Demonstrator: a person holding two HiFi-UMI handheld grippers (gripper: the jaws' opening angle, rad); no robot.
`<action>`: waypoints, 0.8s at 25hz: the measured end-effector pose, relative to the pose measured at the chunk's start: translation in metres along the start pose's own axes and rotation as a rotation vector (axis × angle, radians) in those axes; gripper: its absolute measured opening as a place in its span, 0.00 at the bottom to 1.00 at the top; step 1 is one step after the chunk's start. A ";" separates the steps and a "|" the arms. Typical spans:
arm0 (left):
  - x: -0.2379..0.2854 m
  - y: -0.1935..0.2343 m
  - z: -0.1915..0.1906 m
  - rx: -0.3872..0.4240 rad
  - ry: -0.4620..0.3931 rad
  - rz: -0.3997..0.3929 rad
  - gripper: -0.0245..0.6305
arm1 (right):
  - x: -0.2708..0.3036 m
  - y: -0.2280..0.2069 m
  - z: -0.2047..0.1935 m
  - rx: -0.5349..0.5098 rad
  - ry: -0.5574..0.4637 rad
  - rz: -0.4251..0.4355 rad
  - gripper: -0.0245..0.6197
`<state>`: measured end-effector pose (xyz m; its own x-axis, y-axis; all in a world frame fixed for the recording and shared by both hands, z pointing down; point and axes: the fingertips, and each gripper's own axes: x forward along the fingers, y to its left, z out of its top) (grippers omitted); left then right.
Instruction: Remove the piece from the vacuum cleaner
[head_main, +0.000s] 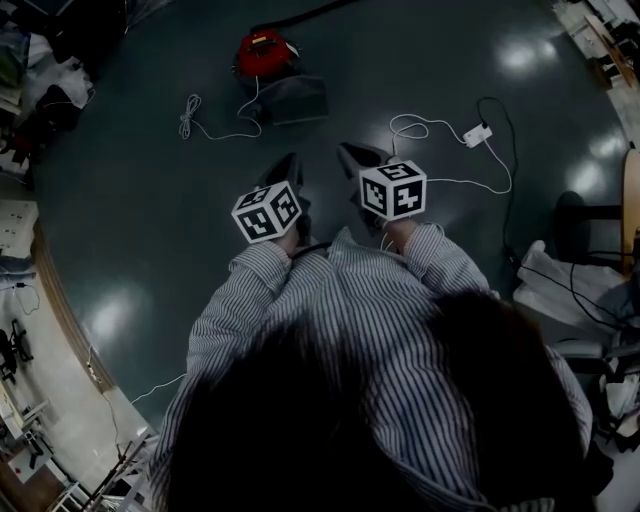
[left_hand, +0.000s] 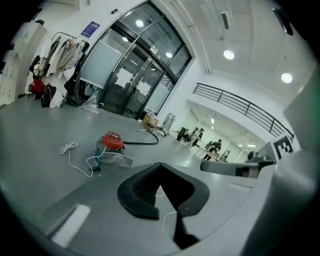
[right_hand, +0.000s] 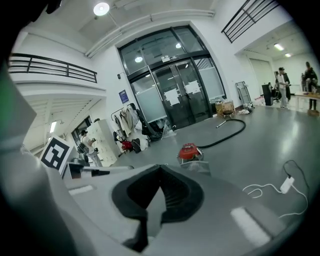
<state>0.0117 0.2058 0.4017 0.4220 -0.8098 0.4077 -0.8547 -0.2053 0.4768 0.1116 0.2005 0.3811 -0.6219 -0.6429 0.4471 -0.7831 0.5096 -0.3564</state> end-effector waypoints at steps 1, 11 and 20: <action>0.003 -0.001 -0.002 -0.005 0.006 0.003 0.04 | 0.001 -0.003 -0.001 0.002 0.009 0.003 0.04; 0.066 0.038 0.025 -0.065 0.008 0.036 0.04 | 0.064 -0.042 0.019 0.024 0.063 0.023 0.04; 0.184 0.119 0.129 -0.055 0.010 0.019 0.04 | 0.198 -0.098 0.109 0.080 0.041 -0.012 0.04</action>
<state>-0.0516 -0.0383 0.4329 0.4094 -0.8076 0.4244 -0.8446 -0.1595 0.5111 0.0656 -0.0392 0.4149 -0.6131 -0.6243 0.4841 -0.7891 0.4538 -0.4141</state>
